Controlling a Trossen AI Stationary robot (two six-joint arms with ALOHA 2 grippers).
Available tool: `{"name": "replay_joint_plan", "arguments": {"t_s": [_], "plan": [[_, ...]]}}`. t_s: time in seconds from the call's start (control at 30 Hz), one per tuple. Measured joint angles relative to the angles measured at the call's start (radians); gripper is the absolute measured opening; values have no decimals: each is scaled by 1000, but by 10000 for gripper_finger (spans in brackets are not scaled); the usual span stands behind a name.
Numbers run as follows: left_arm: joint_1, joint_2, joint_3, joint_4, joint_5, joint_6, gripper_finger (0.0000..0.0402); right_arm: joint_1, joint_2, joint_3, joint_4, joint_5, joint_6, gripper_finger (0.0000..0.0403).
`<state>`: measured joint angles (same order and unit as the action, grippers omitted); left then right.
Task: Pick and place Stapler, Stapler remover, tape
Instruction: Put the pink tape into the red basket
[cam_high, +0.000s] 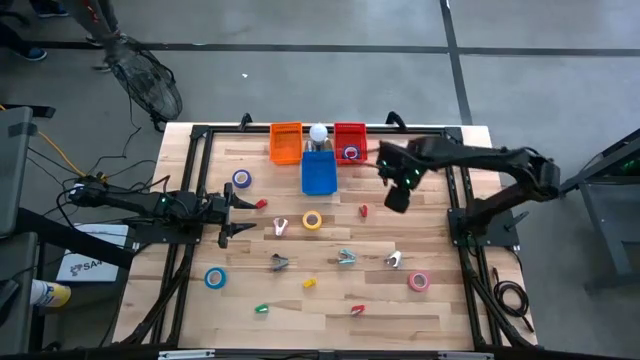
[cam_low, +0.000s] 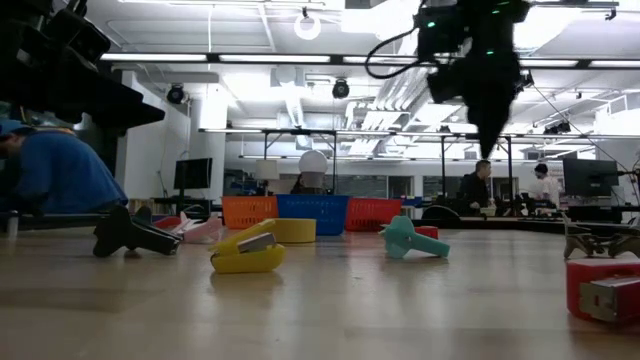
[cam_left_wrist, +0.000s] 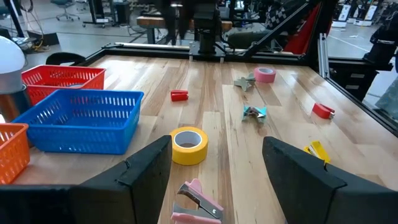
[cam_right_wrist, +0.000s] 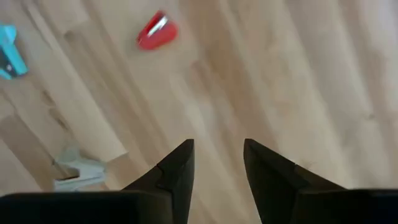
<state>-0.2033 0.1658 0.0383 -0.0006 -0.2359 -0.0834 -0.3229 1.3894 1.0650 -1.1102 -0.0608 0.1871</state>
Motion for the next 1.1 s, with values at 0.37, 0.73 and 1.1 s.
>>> {"name": "replay_joint_plan", "arguments": {"t_s": [0.37, 0.73, 1.1], "plan": [[0, 0, 0, 0, 0, 0, 246, 290, -111, -229, 77, 0, 353, 130], [0, 0, 0, 0, 0, 0, 246, 595, -110, -299, 153, -18, 967, 130], [0, 0, 0, 0, 0, 0, 246, 893, -108, -316, 342, 45, 1462, 130]]}}
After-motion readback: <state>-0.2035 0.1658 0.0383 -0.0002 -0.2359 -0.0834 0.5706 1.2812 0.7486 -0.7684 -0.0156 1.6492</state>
